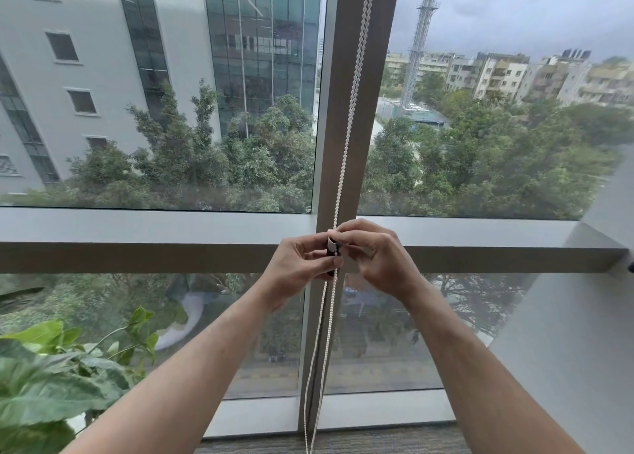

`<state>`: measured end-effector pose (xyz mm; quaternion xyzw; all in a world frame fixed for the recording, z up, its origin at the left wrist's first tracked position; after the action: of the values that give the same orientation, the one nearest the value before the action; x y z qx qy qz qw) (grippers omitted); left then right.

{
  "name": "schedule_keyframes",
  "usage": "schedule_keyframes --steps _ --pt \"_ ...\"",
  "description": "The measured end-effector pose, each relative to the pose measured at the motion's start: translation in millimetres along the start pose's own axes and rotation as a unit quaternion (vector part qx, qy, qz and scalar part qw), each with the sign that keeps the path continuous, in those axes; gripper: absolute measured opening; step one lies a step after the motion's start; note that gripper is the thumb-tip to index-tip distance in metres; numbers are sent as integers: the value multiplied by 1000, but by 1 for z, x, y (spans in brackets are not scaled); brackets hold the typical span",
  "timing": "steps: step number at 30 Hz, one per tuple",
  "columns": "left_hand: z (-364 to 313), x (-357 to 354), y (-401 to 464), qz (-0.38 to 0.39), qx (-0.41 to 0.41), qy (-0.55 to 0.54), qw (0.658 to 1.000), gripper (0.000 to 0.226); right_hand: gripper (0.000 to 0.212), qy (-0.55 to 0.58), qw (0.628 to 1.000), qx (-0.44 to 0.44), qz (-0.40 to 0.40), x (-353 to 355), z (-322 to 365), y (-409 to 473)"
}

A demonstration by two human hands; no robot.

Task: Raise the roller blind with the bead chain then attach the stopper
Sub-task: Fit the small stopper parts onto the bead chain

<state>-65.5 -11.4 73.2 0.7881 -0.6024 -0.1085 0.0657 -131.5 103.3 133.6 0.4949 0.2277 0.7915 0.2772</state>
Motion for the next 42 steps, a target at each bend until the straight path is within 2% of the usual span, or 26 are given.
schedule_keyframes --steps 15,18,23,27,30,32,37,39,42 --pt "3 3 -4 -4 12 5 1000 35 40 27 999 -39 4 -14 -9 -10" --pt "4 2 -6 0 12 9 1000 35 34 86 993 -80 0 -19 -13 -16" --pt "-2 1 -7 -4 -10 22 1000 36 21 239 956 -161 -51 -29 -17 -26" --pt "-2 1 -8 -4 -16 32 999 44 35 351 906 -213 -101 -38 -18 -30" --pt "2 0 -8 3 -13 26 1000 46 26 404 878 -239 -97 -43 -17 -30" --pt "2 -1 -8 5 -14 29 999 46 26 423 865 -255 -93 -45 -18 -31" --pt "-1 1 -10 -10 -22 32 999 42 55 421 840 -335 -73 -59 -33 -38" --pt "1 3 -10 -15 -26 43 999 42 50 421 837 -346 -39 -61 -32 -39" --pt "3 4 -12 -13 -28 59 998 43 30 428 831 -354 -7 -63 -28 -41"
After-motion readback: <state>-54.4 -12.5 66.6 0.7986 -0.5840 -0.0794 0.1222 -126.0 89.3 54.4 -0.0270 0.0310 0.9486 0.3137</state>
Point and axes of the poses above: each hand's wrist, its own y-axis towards the middle knuckle, its own x-axis out of the back of the hand, z = x × y, the point moved 7 cm from there along y, towards the middle knuckle, and after that the axes turned 3 degrees about z, right-handed, at the moved point
